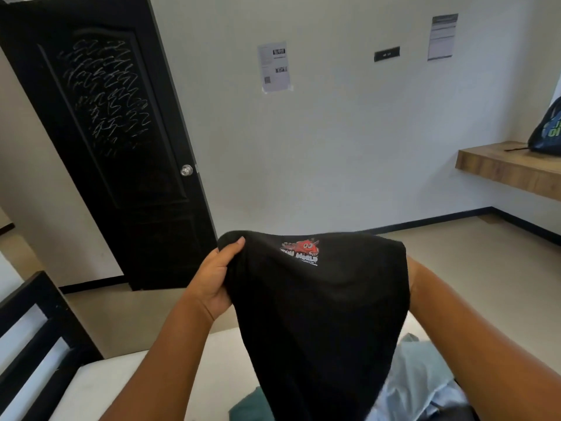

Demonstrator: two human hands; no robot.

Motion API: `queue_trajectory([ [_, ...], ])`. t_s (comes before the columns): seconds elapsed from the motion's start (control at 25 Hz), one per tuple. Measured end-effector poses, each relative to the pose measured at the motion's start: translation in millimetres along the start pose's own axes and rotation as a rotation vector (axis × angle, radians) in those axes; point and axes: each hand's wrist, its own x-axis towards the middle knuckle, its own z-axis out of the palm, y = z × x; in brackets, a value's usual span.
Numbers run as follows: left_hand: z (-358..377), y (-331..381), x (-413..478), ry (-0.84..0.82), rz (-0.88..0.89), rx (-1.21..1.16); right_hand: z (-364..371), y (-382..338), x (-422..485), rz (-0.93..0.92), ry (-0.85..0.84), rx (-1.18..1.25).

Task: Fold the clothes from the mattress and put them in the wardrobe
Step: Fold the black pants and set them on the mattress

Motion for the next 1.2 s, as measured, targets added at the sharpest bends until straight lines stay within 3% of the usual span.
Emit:
queue_trajectory([
  [0.04, -3, -2, 0, 0.018, -0.002, -0.005, -1, 5, -5, 0.098, -0.051, -0.105],
  [0.08, -4, -4, 0, 0.018, -0.012, -0.029, 1, 1, -7, 0.228, -0.106, -0.351],
  [0.12, -4, -7, 0, 0.013, -0.032, -0.053, -5, 4, -7, 0.238, -0.117, -0.681],
  [0.16, -4, -10, 1, 0.004, -0.045, -0.083, -4, 7, -8, 0.258, -0.105, -0.706],
  [0.24, -7, -14, 4, -0.016, -0.058, -0.131, 13, 8, 4, 0.324, -0.056, -0.058],
  [0.32, -14, -16, 8, -0.039, -0.066, -0.177, 16, 14, -1, 0.122, -0.06, 0.69],
  [0.36, -17, -17, 8, -0.046, -0.068, -0.171, 22, 15, -5, 0.109, -0.075, 0.797],
  [0.56, -37, -35, 8, -0.017, -0.147, 0.274, 52, 1, -9, 0.19, -0.194, 0.663],
  [0.68, -57, -28, 12, 0.093, -0.156, 0.184, 53, -3, -6, 0.261, -0.095, 0.758],
  [0.8, -69, -28, 9, 0.077, -0.091, -0.044, 54, -4, -1, 0.161, -0.076, 0.965],
  [0.96, -58, -42, 8, 0.031, -0.11, 0.189, 58, -8, -5, 0.177, -0.056, 0.834],
  [1.08, -61, -35, 17, 0.125, -0.164, 0.294, 50, -5, -7, 0.284, 0.04, 0.713],
  [1.2, -74, -33, 22, 0.136, -0.233, 0.325, 47, 3, -9, 0.329, 0.02, 0.78],
])
